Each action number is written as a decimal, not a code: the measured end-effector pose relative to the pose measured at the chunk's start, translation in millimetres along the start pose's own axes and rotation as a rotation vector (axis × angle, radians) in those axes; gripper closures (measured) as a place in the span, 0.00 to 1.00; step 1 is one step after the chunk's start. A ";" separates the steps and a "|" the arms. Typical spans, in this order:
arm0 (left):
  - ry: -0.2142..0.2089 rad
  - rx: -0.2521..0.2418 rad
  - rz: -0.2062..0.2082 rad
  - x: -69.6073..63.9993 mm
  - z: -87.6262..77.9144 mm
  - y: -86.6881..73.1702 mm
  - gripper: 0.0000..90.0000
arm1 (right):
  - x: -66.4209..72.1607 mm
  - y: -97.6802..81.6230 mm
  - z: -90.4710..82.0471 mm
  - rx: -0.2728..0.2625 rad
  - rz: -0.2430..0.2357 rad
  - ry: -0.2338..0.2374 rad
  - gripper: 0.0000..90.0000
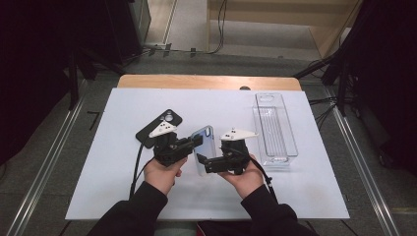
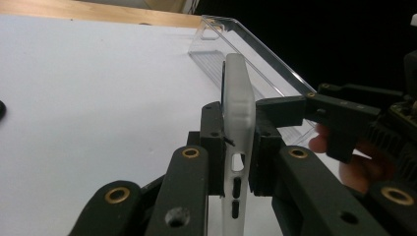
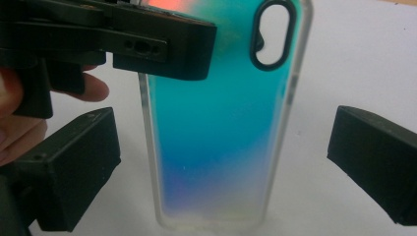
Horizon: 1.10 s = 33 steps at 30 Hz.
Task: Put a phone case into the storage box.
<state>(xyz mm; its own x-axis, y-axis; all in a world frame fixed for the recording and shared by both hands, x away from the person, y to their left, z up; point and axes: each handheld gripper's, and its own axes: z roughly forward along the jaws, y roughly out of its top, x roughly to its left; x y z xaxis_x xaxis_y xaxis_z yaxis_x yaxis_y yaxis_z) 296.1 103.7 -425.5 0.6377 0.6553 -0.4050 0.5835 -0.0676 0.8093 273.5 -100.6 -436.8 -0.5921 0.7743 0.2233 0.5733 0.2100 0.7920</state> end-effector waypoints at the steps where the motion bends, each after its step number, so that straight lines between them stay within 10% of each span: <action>1: 0.000 0.002 -0.003 -1.2 0.5 -0.4 0.90 | 1.0 0.0 1.0 0.003 0.004 -0.002 0.00; 22: -0.043 -0.001 -0.036 -13.5 -2.3 -3.1 0.88 | 2.7 0.6 6.4 -0.006 0.003 0.007 0.16; 33: -0.071 0.024 -0.057 -11.3 -7.8 5.2 0.49 | -3.9 -1.1 7.6 0.004 -0.006 -0.024 0.16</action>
<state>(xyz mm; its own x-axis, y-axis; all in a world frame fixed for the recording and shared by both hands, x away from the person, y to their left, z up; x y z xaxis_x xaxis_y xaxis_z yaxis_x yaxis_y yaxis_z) 288.1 101.8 -413.5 0.6365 0.6035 -0.4803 0.6313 -0.0499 0.7740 279.5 -99.3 -442.8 -0.5819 0.7872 0.2043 0.5719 0.2175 0.7909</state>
